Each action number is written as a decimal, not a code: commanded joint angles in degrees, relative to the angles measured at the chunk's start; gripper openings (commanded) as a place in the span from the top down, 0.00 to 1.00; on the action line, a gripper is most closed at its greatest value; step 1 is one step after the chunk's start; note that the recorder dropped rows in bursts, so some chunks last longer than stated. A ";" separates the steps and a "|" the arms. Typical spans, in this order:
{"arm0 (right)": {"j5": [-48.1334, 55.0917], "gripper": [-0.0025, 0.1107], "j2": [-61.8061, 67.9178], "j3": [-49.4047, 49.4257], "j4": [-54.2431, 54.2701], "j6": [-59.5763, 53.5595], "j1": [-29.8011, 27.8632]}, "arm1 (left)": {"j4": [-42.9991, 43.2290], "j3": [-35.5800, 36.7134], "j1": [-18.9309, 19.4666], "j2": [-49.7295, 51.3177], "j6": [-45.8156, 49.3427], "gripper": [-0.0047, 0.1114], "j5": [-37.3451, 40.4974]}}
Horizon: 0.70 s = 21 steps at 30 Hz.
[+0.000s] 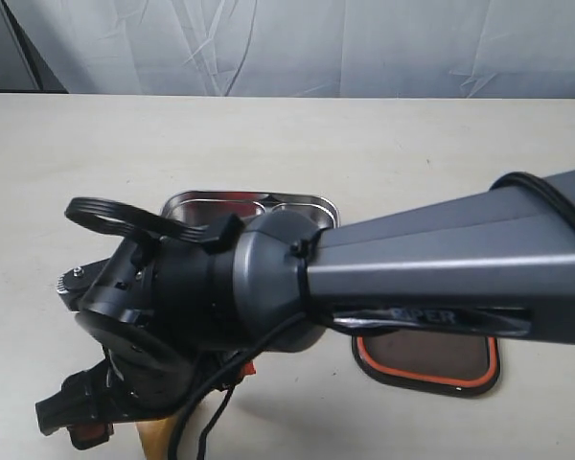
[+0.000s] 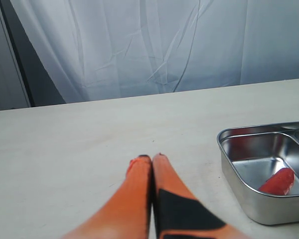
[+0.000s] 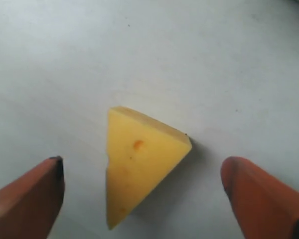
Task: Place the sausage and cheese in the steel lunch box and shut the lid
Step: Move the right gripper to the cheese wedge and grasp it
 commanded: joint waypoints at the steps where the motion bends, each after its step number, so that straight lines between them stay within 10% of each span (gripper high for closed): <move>1: -0.67 0.24 2.21 -0.01 0.03 -0.33 0.18 | 0.00 0.16 -0.38 -0.38 0.03 0.96 -0.30; 11: -1.95 0.32 4.63 -0.01 0.95 0.06 0.18 | 0.00 0.16 -0.38 -0.38 0.03 0.96 -0.30; 21: -1.95 0.98 4.63 -0.01 0.95 1.07 0.18 | 0.00 0.16 -0.38 -0.38 0.03 0.96 -0.30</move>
